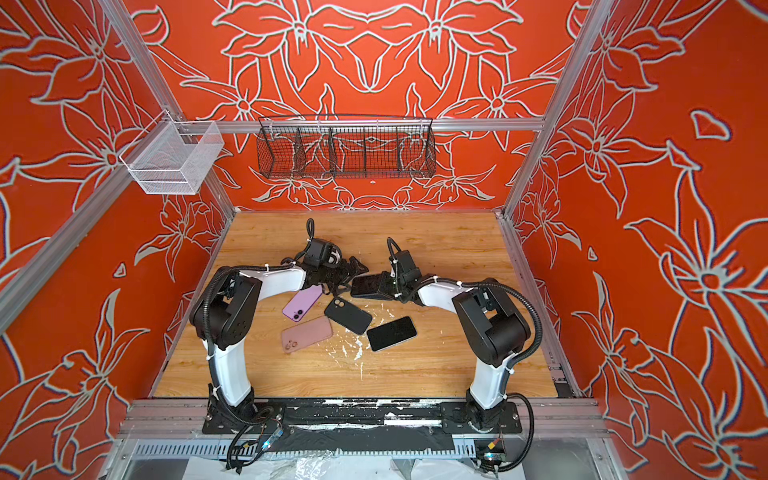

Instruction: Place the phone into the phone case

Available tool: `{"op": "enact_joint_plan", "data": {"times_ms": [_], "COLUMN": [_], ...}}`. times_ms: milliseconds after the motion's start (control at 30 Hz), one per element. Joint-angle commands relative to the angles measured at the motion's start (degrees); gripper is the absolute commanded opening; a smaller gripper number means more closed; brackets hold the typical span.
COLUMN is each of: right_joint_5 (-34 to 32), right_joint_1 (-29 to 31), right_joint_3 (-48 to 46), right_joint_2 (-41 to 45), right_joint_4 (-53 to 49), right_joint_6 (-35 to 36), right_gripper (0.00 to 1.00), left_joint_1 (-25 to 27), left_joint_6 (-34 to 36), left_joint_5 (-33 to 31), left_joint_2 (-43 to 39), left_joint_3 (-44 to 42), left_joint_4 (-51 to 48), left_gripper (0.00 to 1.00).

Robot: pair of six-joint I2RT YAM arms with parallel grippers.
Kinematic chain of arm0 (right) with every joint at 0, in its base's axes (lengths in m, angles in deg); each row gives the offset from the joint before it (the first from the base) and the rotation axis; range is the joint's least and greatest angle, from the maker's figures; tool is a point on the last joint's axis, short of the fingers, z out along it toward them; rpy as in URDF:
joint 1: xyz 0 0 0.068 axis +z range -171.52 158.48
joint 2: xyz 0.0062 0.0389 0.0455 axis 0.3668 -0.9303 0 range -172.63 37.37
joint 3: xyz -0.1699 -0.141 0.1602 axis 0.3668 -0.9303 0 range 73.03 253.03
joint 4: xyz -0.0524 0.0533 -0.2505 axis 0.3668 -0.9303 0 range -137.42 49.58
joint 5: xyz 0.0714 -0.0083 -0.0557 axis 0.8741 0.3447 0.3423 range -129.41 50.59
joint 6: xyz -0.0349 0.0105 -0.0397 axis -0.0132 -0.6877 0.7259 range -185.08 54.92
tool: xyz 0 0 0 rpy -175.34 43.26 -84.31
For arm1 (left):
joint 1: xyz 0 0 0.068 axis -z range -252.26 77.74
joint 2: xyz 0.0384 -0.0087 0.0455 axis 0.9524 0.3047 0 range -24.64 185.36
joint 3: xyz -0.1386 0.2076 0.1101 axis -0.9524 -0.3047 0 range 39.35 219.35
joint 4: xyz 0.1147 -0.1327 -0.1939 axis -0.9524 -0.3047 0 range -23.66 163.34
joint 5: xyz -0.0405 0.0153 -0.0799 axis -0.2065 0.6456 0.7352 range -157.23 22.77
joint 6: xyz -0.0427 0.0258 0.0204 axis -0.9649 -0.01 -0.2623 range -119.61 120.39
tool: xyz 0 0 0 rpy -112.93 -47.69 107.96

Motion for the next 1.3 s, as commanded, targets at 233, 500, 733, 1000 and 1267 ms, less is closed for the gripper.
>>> {"op": "enact_joint_plan", "data": {"times_ms": [233, 500, 733, 1000, 1267], "right_joint_5": [-7.33, -9.72, -10.93, -11.97, -13.04], "right_joint_1": [0.61, 0.65, 0.64, 0.63, 0.61], "right_joint_3": [2.93, 6.08, 7.6, 6.6, 5.85], "right_joint_2": [1.94, 2.73, 2.66, 1.51, 0.59], "right_joint_4": [-12.45, -16.71, -18.49, -18.05, -17.98], "right_joint_6": [6.79, 10.4, 11.67, 11.0, 10.96], "right_gripper": [0.54, 0.64, 0.66, 0.65, 0.65], "left_joint_1": [1.13, 1.14, 1.22, 1.22, 1.22], "left_joint_6": [-0.03, -0.29, -0.56, -0.65, -0.78], "left_joint_5": [1.45, 1.44, 1.68, 2.14, 2.49], "left_joint_2": [1.39, 1.39, 1.49, 1.99, 2.37], "left_joint_3": [0.83, 0.48, 0.47, 0.3, 0.21], "left_joint_4": [0.61, 1.03, 1.56, 2.24, 2.87], "left_gripper": [0.97, 0.97, 0.97, 0.97, 0.97]}}
